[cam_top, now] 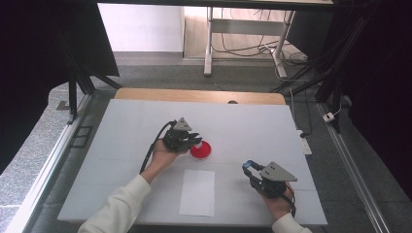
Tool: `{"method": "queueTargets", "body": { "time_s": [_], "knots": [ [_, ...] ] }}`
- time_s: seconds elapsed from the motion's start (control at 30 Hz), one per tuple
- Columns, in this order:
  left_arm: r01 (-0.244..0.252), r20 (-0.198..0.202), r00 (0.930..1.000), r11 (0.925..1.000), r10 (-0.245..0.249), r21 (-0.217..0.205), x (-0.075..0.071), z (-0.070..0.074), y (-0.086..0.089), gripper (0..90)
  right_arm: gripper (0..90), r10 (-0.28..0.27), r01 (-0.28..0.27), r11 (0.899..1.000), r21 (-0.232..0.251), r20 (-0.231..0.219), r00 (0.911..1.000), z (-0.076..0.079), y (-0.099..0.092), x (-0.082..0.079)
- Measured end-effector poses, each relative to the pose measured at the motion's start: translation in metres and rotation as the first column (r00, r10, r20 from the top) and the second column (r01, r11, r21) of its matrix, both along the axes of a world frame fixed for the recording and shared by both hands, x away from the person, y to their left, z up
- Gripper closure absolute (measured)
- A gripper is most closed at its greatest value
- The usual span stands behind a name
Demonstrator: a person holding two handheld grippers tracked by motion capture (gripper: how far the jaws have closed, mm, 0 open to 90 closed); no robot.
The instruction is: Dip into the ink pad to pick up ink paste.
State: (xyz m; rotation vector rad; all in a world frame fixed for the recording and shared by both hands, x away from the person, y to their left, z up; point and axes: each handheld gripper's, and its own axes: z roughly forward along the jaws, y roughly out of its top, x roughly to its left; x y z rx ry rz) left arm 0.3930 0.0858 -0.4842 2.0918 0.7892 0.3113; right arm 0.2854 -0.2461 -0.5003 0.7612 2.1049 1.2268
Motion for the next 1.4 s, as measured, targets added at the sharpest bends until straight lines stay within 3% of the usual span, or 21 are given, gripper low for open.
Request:
{"method": "queueTargets", "body": {
  "time_s": [0.23,0.53,0.67,1.07,1.4],
  "knots": [
    [0.003,0.000,1.0000,0.9998,-0.003,-0.020,-0.002,0.005,0.007,75.6,65.5,-0.002,0.002,1.000,-0.002,-0.003,1.0000,0.000,0.000,0.000],
    [0.032,0.010,0.9995,0.9959,-0.031,-0.085,-0.013,0.022,0.024,75.6,65.5,-0.002,0.002,1.000,-0.002,-0.002,1.0000,0.000,-0.001,0.000],
    [0.047,0.023,0.9987,0.9949,-0.045,-0.089,-0.019,0.028,0.029,75.6,65.6,-0.004,0.003,1.000,-0.003,-0.004,1.0000,0.000,0.000,0.000],
    [0.087,0.034,0.9959,0.9900,-0.084,-0.111,-0.027,0.038,0.034,75.5,65.5,-0.006,0.006,1.000,0.000,0.002,1.0000,0.000,-0.001,0.000],
    [0.111,0.026,0.9938,0.9807,-0.109,-0.161,-0.032,0.045,0.037,75.4,65.5,-0.004,0.004,1.000,-0.005,0.001,1.0000,0.000,0.000,0.000]
  ]
}}
